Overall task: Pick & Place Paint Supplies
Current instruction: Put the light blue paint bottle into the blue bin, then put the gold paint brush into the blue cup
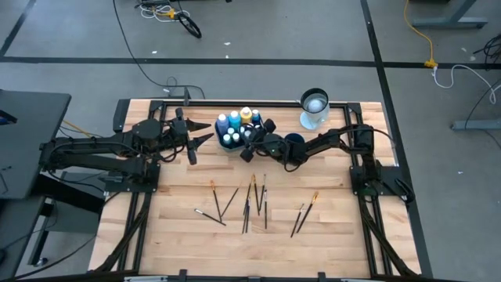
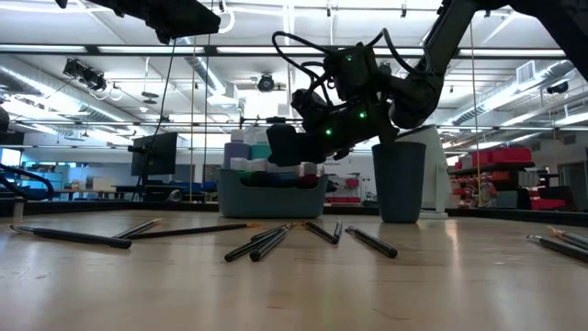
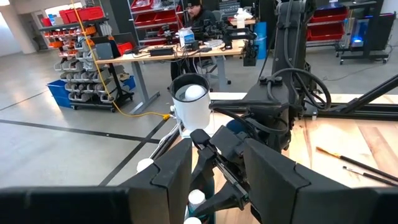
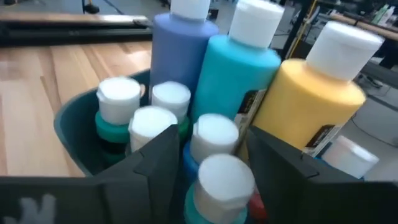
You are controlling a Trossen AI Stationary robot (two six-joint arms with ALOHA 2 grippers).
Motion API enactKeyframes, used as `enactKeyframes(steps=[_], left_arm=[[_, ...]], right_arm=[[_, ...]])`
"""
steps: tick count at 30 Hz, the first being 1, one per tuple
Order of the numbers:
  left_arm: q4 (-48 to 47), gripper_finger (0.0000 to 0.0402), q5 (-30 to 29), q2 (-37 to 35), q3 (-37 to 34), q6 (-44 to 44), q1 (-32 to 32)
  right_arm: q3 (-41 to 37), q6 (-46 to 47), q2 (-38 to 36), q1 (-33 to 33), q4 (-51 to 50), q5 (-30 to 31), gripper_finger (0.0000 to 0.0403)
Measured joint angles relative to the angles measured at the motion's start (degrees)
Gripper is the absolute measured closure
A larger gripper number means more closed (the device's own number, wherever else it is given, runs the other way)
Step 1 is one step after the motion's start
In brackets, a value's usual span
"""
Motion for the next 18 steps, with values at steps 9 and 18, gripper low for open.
enactKeyframes(steps=[9,18], left_arm=[[-0.35,0.0248,0.0,0.01,0.0,-0.45,0.0],[-1.29,0.0248,4.1,-0.01,0.0,-1.15,-0.01]], right_arm=[[0.0,-4.96,-6.46,5.32,-0.08,0.03,0.0216],[0.04,-9.68,-20.34,13.01,-24.95,-4.33,0.0223]])
